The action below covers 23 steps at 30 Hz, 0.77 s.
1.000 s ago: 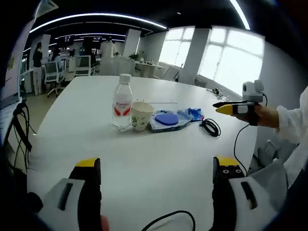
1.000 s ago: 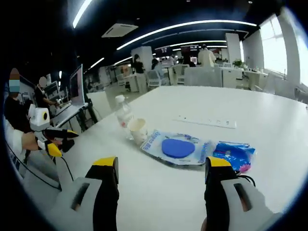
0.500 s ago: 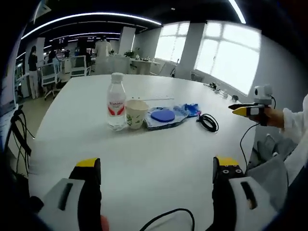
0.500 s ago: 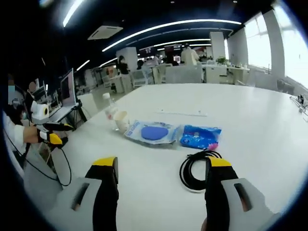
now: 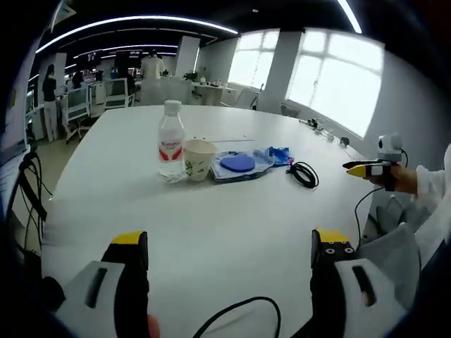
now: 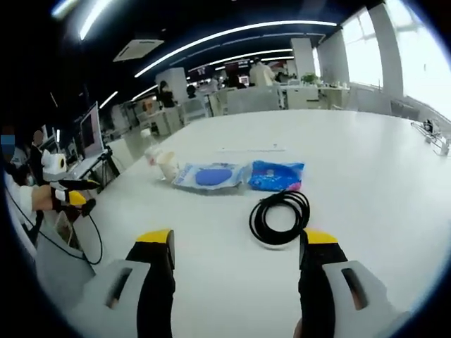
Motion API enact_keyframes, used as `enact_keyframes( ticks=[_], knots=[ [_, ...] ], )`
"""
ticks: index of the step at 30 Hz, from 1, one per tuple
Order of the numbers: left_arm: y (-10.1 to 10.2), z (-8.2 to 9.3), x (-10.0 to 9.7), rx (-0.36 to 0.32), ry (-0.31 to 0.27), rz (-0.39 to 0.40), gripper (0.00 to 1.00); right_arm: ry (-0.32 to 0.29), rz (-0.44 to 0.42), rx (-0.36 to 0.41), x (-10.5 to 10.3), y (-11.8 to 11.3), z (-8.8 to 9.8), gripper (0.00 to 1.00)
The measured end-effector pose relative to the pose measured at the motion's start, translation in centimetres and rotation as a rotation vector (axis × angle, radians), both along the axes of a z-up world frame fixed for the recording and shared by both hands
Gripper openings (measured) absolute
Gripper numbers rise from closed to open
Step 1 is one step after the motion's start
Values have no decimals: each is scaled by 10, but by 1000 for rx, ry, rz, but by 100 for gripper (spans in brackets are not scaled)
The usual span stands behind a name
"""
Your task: Arrange the tabletop items into an orderly group along one side of the table until the central work area is clear of visible clutter.
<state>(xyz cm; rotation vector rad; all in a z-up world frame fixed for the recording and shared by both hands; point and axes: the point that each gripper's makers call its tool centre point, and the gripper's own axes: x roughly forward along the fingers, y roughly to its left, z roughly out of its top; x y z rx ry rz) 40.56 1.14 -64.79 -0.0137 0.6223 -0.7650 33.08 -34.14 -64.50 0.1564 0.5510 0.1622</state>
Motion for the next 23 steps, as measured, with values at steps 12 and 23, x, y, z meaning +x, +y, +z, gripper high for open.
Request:
enact_keyframes(
  ticks=[12, 23],
  knots=[
    [0, 1, 0, -9, -2, 11, 99, 9, -9, 7, -4, -5, -3, 70],
    [-2, 0, -3, -10, 3, 11, 99, 20, -29, 30, -11, -7, -10, 68]
  ],
)
